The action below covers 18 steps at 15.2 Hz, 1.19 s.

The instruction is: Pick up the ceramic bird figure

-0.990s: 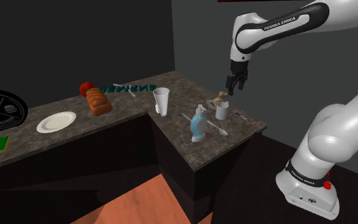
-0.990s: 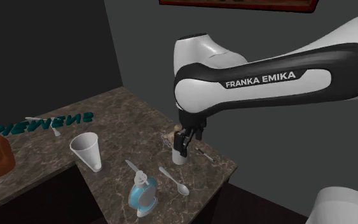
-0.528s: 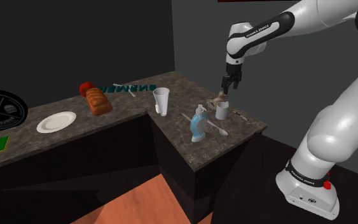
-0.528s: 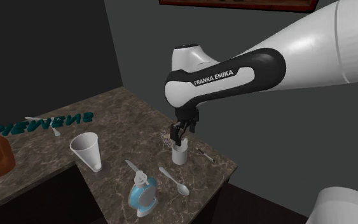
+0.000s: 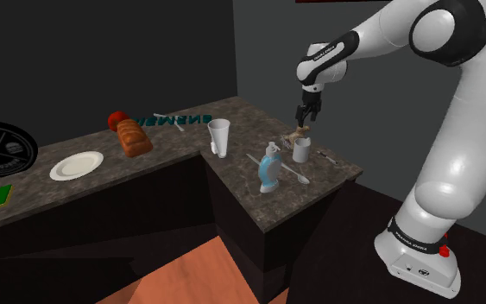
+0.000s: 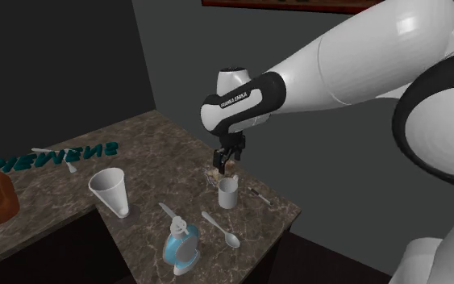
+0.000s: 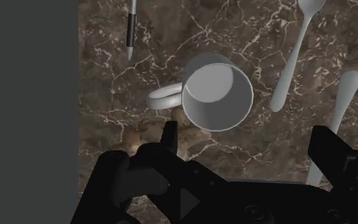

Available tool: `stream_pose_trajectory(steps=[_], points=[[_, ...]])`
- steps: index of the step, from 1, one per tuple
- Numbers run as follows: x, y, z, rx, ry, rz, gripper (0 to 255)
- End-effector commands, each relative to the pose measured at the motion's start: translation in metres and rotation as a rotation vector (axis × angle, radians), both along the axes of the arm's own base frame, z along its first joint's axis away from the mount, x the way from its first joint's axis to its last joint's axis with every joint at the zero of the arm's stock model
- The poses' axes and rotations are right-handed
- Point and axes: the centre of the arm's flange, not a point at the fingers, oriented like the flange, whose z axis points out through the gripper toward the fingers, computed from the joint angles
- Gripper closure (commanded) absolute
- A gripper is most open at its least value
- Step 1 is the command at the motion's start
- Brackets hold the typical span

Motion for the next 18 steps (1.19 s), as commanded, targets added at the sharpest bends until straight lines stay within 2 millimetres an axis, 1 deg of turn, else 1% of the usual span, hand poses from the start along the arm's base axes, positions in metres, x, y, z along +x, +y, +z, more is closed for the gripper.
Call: stream_pose_trajectory(steps=[1,8,9,16,18], points=[[0.012,-0.020,-0.012,-0.002,-0.010,-0.004,0],[0.057,-0.086,-0.051,-0.006,-0.040,-0.019,0],[0.061,-0.092,-0.055,-0.006,-0.043,-0.020,0],[0.061,-0.092,-0.092,-0.006,-0.043,-0.020,0],[0.061,-0.092,-0.095,-0.006,-0.043,-0.020,0]])
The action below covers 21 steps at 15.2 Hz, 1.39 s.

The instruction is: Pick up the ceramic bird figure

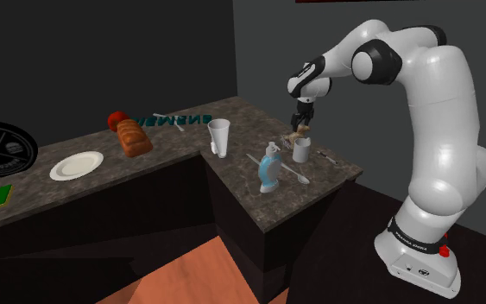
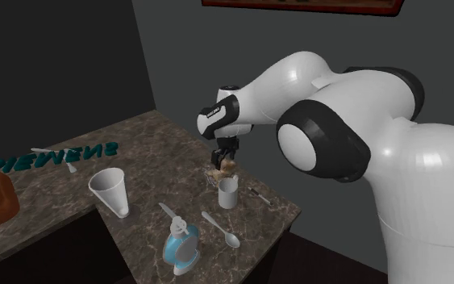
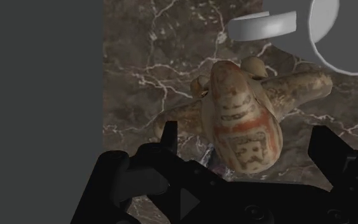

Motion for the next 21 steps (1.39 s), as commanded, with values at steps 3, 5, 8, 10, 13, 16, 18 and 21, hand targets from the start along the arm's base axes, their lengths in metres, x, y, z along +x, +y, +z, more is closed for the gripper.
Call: stream_pose_trajectory(steps=[3,5,8,10,13,16,18,21], points=[[-0.001,0.000,-0.002,0.000,-0.001,0.000,255],[-0.001,0.000,-0.002,0.000,-0.001,0.000,255],[-0.001,0.000,-0.002,0.000,-0.001,0.000,255],[-0.001,0.000,-0.002,0.000,-0.001,0.000,255],[-0.001,0.000,0.014,0.000,-0.001,0.000,255],[-0.001,0.000,0.030,0.000,-0.001,0.000,255],[-0.001,0.000,0.040,0.000,-0.001,0.000,255],[-0.001,0.000,0.056,0.000,-0.001,0.000,255]])
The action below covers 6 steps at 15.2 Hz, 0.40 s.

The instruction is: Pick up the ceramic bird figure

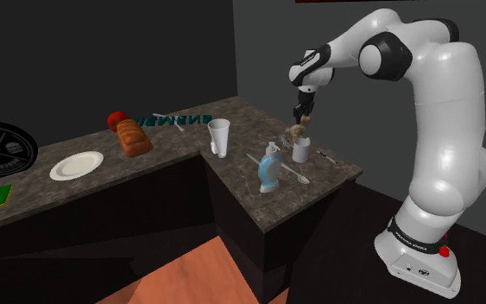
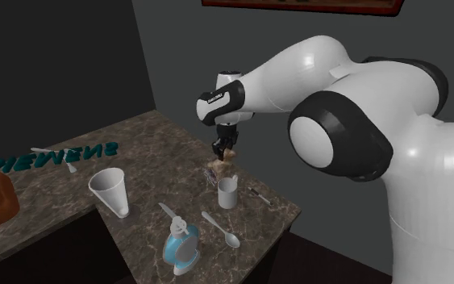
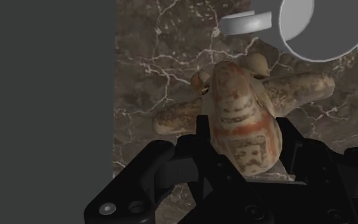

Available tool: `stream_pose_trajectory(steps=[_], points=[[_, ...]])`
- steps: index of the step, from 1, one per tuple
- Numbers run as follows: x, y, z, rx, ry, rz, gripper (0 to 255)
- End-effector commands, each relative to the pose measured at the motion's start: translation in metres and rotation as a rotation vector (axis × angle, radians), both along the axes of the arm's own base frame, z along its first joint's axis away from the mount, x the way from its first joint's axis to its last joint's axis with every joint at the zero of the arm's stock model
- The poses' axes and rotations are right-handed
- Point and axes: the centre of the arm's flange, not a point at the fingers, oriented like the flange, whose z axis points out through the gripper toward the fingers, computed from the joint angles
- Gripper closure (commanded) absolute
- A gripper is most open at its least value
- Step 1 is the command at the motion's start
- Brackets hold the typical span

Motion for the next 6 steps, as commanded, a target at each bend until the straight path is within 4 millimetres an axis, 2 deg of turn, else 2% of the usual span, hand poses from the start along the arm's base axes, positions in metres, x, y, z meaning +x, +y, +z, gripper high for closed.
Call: stream_pose_trajectory(steps=[1,4,6], points=[[-0.001,0.000,0.011,0.000,0.000,0.000,255],[-0.001,0.000,0.026,0.000,0.000,0.000,255],[-0.001,0.000,0.027,0.000,0.000,0.000,255]])
